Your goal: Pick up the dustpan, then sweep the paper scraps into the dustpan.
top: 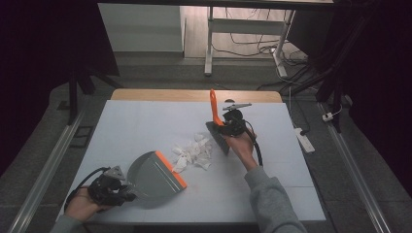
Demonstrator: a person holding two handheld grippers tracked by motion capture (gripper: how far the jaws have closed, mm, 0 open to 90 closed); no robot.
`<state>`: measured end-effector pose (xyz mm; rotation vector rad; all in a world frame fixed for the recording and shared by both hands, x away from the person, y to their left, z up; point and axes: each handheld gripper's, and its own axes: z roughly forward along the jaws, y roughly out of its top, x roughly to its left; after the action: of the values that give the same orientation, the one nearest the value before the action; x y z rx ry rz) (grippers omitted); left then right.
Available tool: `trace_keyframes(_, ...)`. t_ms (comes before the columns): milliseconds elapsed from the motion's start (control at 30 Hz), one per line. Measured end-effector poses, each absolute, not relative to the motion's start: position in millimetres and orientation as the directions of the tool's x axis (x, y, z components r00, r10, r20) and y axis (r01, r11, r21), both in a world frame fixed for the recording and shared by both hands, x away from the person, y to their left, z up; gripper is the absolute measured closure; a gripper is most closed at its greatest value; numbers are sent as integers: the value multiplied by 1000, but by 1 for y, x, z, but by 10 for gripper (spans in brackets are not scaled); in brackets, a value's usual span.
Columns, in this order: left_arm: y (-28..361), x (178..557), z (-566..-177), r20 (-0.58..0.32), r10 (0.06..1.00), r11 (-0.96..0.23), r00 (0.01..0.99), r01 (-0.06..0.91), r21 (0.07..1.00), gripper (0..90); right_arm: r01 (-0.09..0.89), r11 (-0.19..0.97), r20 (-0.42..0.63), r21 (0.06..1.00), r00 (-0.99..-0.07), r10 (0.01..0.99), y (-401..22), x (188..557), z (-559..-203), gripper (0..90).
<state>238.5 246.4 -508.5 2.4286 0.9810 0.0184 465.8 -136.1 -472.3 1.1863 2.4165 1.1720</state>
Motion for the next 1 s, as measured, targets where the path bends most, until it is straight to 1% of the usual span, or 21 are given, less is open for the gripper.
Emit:
trace_keyframes(467,246,240,-510,-178,654,-599,735,647,472,616,582,377,138,720,-653,745,-128,470,-476,704)
trace_keyframes(800,244,241,-510,-180,657,-595,732,650,472,616,576,403,129,712,-671,730,-115,468,-479,705)
trace_keyframes(1000,244,242,-511,-183,661,-591,728,654,472,616,566,437,115,699,-692,712,-102,463,-483,706)
